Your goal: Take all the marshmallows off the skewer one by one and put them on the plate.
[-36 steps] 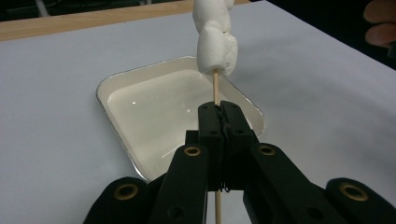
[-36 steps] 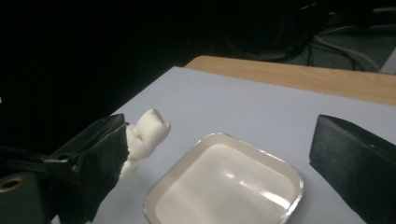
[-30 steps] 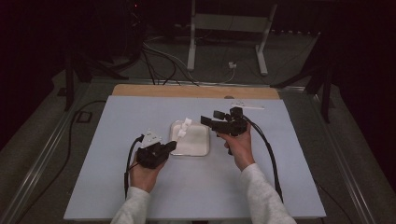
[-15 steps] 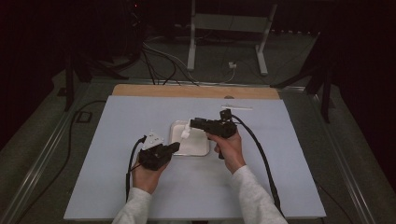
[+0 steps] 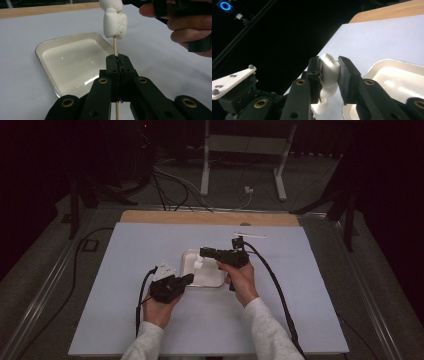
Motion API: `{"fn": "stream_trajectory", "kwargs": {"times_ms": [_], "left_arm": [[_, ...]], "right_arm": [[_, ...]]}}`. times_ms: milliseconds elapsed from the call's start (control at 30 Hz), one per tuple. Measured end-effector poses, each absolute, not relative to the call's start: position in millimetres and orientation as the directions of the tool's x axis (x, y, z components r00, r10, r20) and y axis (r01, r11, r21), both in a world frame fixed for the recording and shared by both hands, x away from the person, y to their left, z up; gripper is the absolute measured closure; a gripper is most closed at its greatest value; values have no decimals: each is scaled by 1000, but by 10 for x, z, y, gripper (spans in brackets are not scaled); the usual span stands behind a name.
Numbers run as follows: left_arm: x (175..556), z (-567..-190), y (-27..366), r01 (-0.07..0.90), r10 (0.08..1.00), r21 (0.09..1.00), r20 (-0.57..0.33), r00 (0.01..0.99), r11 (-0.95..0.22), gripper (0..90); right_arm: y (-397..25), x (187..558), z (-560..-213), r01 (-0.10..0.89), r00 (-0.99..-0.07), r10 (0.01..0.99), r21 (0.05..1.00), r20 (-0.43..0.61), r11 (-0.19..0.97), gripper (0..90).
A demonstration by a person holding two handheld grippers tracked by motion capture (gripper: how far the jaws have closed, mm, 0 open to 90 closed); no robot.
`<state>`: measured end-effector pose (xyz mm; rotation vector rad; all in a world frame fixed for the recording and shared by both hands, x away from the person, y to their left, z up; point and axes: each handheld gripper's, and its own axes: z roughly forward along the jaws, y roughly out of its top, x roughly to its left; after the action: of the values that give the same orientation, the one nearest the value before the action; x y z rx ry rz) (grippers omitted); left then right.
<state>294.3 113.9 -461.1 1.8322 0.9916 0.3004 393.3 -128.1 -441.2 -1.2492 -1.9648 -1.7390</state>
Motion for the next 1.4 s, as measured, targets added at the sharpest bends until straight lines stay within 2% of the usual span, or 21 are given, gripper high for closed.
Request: {"fn": "stream_trajectory", "kwargs": {"times_ms": [133,867,933,1000,1100,1400], "left_arm": [[2935,-4607,1133,496,751,850,-211,625,-174,900],[2922,-4632,1172,502,772,838,-171,612,-212,900],[2919,-4650,1178,513,784,824,-148,603,-240,900],[2918,-4710,1237,535,790,813,-167,591,-228,900],[2946,-4745,1352,558,803,810,-204,560,-183,900],[2950,-4730,1369,548,810,819,-200,551,-171,900]], "right_arm": [[-1297,3935,-4408,707,-595,462,701,658,-88,760],[-1308,3941,-4429,710,-544,487,684,683,-167,786],[-1358,3950,-4413,692,-530,499,690,685,-212,795],[-1464,3981,-4359,688,-518,495,684,698,-245,795],[-1555,3991,-4305,676,-530,522,705,668,-215,788],[-1446,3965,-4463,674,-546,629,736,553,-62,766]]}}
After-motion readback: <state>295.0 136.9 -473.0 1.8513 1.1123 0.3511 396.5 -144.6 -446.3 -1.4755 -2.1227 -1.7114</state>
